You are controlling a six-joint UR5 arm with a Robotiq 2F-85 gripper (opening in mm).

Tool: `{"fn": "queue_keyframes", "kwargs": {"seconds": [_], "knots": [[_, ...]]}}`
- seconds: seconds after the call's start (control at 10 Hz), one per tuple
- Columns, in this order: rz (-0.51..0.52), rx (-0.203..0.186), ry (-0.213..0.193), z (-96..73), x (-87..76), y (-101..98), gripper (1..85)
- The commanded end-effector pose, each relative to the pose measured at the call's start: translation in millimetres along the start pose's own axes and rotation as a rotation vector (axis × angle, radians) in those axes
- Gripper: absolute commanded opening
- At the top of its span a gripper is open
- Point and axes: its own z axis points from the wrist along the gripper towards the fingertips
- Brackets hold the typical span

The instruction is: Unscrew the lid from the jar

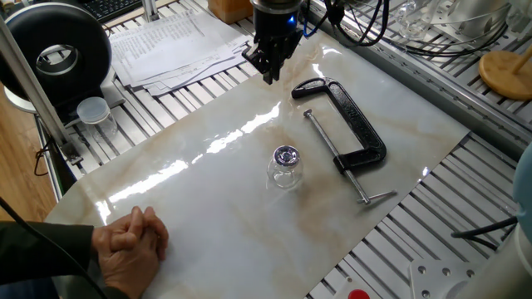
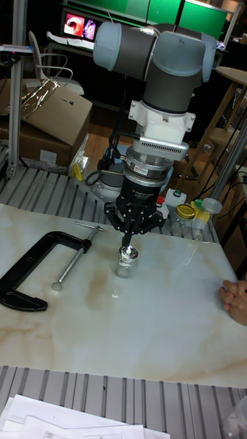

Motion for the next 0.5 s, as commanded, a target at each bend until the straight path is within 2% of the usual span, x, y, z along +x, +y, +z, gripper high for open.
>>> {"fn": "queue_keyframes", "kwargs": {"seconds": [0.0,0.1,0.2,0.3,0.4], "knots": [[0.021,-0.048,-0.009,5.2,11.0,19.1,1.3],[0.053,-0.051,-0.016,6.1,16.0,29.6,1.3],[0.056,-0.024,-0.019,7.8,21.7,27.3,1.3],[0.056,-0.042,-0.025,9.8,29.4,28.5,1.3],[0.039,-0.058,-0.053,12.6,32.4,25.5,1.3]]}}
